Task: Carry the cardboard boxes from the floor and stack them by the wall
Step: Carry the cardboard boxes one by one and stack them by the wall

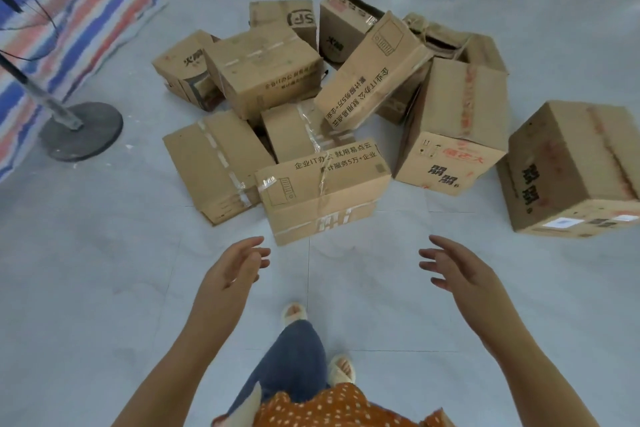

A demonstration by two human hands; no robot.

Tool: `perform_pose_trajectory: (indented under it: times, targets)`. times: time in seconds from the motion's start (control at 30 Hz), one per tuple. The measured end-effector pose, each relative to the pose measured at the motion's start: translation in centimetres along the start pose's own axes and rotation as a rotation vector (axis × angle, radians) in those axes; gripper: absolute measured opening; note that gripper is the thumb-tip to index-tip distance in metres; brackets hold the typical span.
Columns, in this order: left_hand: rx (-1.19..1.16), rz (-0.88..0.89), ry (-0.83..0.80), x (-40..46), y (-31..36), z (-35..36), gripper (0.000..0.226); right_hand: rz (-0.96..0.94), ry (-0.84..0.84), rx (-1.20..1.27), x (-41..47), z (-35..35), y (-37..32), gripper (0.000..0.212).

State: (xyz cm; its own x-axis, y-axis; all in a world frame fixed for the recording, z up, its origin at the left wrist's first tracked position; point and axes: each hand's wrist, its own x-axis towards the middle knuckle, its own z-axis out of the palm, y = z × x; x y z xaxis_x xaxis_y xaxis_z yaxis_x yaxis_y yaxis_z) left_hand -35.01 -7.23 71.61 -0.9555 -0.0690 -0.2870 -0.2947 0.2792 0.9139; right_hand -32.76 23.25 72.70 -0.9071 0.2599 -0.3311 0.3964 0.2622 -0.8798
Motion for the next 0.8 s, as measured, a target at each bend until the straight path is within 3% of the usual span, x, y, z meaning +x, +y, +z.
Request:
perform_pose_trajectory:
  times: [0.23, 0.53, 0.8]
  targets:
    - [-0.017, -0.098, 0.116, 11.2, 0.6, 1.4, 0.020, 0.009, -0.074, -0.073, 13.1, 1.1, -3.3, 0.023]
    - [-0.016, -0.200, 0.094, 30.6, 4.6, 1.5, 0.024, 0.134, -0.123, -0.146, 31.2, 4.2, -8.3, 0.023]
    - [0.057, -0.375, 0.096, 43.2, 0.3, 1.4, 0.021, 0.226, -0.224, -0.334, 47.1, 7.8, -7.4, 0.020]
